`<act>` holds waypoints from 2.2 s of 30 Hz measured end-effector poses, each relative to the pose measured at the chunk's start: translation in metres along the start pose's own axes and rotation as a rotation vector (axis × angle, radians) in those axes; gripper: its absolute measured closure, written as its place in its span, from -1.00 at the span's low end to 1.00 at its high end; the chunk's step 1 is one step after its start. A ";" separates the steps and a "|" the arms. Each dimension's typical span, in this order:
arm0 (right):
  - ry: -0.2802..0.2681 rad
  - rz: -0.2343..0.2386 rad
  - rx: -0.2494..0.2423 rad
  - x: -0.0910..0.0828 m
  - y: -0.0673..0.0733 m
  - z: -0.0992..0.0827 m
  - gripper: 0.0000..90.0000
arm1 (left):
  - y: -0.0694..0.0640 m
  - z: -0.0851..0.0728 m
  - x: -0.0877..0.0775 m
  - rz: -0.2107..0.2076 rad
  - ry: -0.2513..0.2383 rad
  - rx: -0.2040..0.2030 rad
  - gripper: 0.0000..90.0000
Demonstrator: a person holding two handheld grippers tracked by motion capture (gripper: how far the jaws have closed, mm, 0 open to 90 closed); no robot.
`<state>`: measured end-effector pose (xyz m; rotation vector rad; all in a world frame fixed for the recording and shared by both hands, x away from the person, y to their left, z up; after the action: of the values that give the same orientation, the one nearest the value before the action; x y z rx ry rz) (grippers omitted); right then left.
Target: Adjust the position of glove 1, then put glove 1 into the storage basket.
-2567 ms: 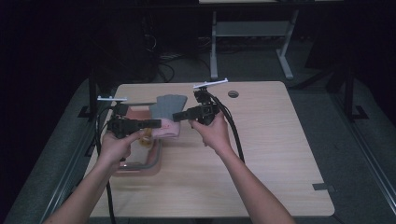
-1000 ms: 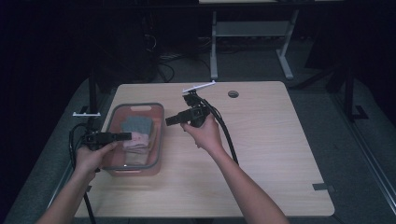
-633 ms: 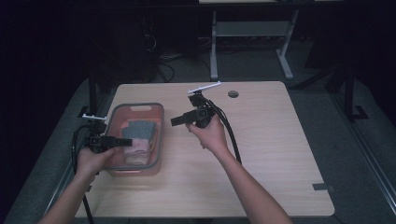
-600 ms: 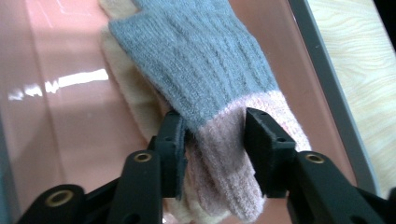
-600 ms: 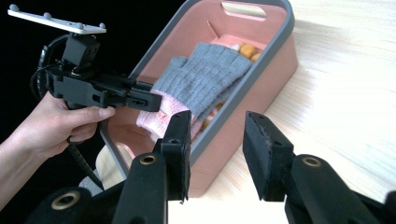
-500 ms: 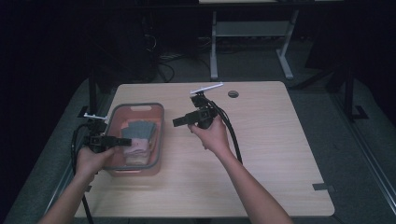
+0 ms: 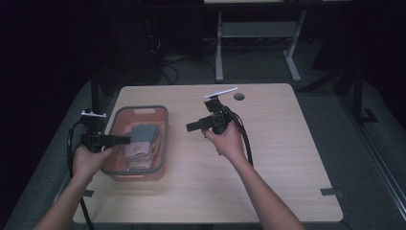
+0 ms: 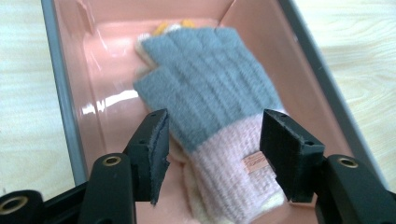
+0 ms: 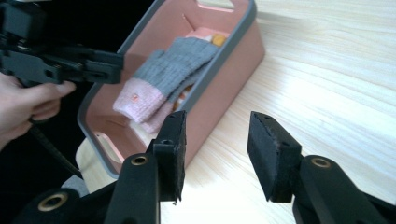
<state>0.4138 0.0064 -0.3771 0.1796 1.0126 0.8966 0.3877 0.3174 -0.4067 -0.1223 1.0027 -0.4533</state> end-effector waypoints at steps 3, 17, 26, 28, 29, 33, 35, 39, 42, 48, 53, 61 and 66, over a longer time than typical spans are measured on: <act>0.005 -0.021 0.000 -0.005 -0.005 -0.003 0.21 | -0.005 0.005 -0.003 -0.010 -0.022 0.007 -0.09; 0.012 -0.117 0.014 -0.022 -0.033 -0.016 0.05 | -0.035 0.015 -0.005 -0.060 -0.053 0.066 -0.20; 0.020 -0.138 0.017 -0.026 -0.041 -0.024 0.01 | -0.046 0.017 -0.002 -0.076 -0.062 0.080 -0.25; 0.023 -0.144 0.020 -0.027 -0.043 -0.026 0.00 | -0.048 0.017 -0.001 -0.079 -0.067 0.077 -0.26; 0.029 -0.145 0.035 -0.027 -0.043 -0.027 0.00 | -0.048 0.017 -0.001 -0.079 -0.067 0.080 -0.27; 0.034 -0.155 0.034 -0.029 -0.047 -0.029 -0.01 | -0.051 0.017 0.000 -0.081 -0.064 0.087 -0.29; 0.036 -0.156 0.037 -0.030 -0.047 -0.029 -0.01 | -0.052 0.017 0.000 -0.082 -0.071 0.083 -0.29; 0.036 -0.160 0.035 -0.032 -0.048 -0.030 -0.02 | -0.056 0.017 -0.002 -0.076 -0.079 0.097 -0.31; 0.033 -0.161 0.038 -0.034 -0.048 -0.032 -0.03 | -0.061 0.018 -0.002 -0.069 -0.085 0.113 -0.32; 0.029 -0.170 0.048 -0.040 -0.053 -0.041 -0.03 | -0.072 0.020 -0.001 -0.081 -0.089 0.130 -0.35; 0.020 -0.179 0.055 -0.050 -0.058 -0.047 -0.03 | -0.084 0.022 0.000 -0.096 -0.100 0.146 -0.37; 0.016 -0.191 0.080 -0.058 -0.070 -0.056 -0.03 | -0.103 0.023 0.009 -0.129 -0.084 0.183 -0.38; 0.011 -0.196 0.087 -0.063 -0.075 -0.061 -0.03 | -0.115 0.024 0.008 -0.146 -0.088 0.211 -0.39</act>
<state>0.3943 -0.1035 -0.4077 0.1457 1.0605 0.6764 0.3759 0.2077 -0.3650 -0.0258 0.8571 -0.6788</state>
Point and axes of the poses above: each handheld gripper's, and its own axes: x roughly forward along the jaws, z roughly out of its top, y roughly to its left, the point moved 6 cm from there along x, roughly forward along the jaws, and after that the axes turned 3 degrees about y, right-handed, at the moved point
